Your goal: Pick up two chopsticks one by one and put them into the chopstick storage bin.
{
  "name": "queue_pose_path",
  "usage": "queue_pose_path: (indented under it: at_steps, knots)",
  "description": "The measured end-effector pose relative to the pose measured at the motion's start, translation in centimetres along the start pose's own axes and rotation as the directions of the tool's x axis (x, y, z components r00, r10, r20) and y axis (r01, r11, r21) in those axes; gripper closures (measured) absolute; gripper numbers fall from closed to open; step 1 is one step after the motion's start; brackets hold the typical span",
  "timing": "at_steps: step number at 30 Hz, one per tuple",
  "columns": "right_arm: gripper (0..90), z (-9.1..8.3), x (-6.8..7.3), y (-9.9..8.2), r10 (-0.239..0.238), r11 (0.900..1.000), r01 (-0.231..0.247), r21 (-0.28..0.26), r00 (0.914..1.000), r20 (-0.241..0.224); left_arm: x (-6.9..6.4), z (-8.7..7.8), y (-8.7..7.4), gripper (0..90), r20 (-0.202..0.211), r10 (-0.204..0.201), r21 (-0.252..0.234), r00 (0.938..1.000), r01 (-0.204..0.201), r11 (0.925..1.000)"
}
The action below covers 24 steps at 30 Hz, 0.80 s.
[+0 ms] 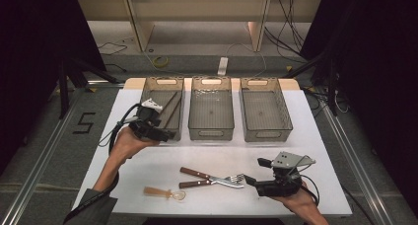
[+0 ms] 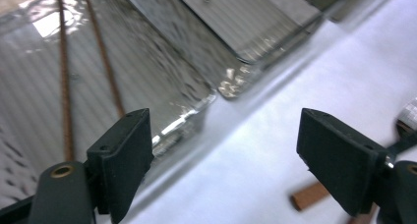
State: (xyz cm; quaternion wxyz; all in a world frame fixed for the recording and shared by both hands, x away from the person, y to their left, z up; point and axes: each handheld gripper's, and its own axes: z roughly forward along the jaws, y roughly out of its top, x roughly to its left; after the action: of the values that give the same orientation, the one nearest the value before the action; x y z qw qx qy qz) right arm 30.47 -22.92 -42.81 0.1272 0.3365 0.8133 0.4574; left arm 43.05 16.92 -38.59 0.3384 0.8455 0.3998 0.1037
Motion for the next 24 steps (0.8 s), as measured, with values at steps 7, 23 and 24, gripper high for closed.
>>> queue_pose_path:
  at_steps: [7, 23, 24]
  knots:
    - [24.9, 0.1, -0.1, -0.1, 0.005, 1.0000, -0.005, 0.000, 1.0000, 0.000, -2.1, -0.2, -0.8, 18.6, 0.048, 0.069, 0.038, 0.9964, -0.071, 0.9968]
    - [24.8, 0.0, -0.6, -0.2, 0.018, 0.9997, -0.018, -0.015, 0.9998, 0.003, -4.0, -0.4, -3.4, 15.8, 0.101, 0.169, 0.121, 0.9805, -0.180, 0.9761]
    - [24.8, 0.0, -0.6, -0.2, 0.018, 0.9997, -0.018, -0.014, 0.9998, 0.005, -4.1, -0.4, -3.6, 15.8, 0.093, 0.175, 0.133, 0.9801, -0.187, 0.9735]
